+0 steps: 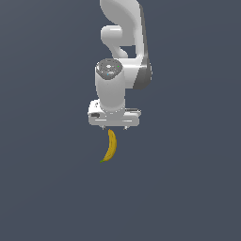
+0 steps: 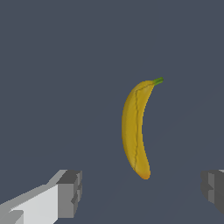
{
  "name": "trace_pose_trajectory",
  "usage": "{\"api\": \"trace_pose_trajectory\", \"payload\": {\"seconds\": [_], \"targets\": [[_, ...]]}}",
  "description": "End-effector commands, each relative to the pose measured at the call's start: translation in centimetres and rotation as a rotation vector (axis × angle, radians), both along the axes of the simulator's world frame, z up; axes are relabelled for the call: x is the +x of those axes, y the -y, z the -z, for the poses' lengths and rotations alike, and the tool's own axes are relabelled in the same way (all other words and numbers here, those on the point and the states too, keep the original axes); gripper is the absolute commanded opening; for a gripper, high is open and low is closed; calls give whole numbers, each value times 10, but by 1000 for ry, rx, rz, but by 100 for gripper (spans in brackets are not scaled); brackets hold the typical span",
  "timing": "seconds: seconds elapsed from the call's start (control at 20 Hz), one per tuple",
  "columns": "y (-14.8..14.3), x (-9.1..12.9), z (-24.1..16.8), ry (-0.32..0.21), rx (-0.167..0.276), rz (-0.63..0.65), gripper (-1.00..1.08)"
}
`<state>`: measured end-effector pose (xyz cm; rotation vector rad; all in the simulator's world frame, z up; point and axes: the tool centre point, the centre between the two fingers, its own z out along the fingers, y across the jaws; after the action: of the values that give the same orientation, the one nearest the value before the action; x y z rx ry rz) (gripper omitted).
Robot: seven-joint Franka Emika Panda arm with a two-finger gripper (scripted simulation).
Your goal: Pick up the object and move it to a goal position.
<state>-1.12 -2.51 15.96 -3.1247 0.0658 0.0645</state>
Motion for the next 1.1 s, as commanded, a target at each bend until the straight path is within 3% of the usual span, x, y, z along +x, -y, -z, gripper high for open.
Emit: {"api": "trace_pose_trajectory", "payload": {"seconds": [0.0, 0.5, 1.05], "targets": [[0, 0, 0, 0, 0, 0, 100], [-8, -3, -6, 3, -15, -72, 100], [4, 5, 26, 15, -12, -1, 100]]}}
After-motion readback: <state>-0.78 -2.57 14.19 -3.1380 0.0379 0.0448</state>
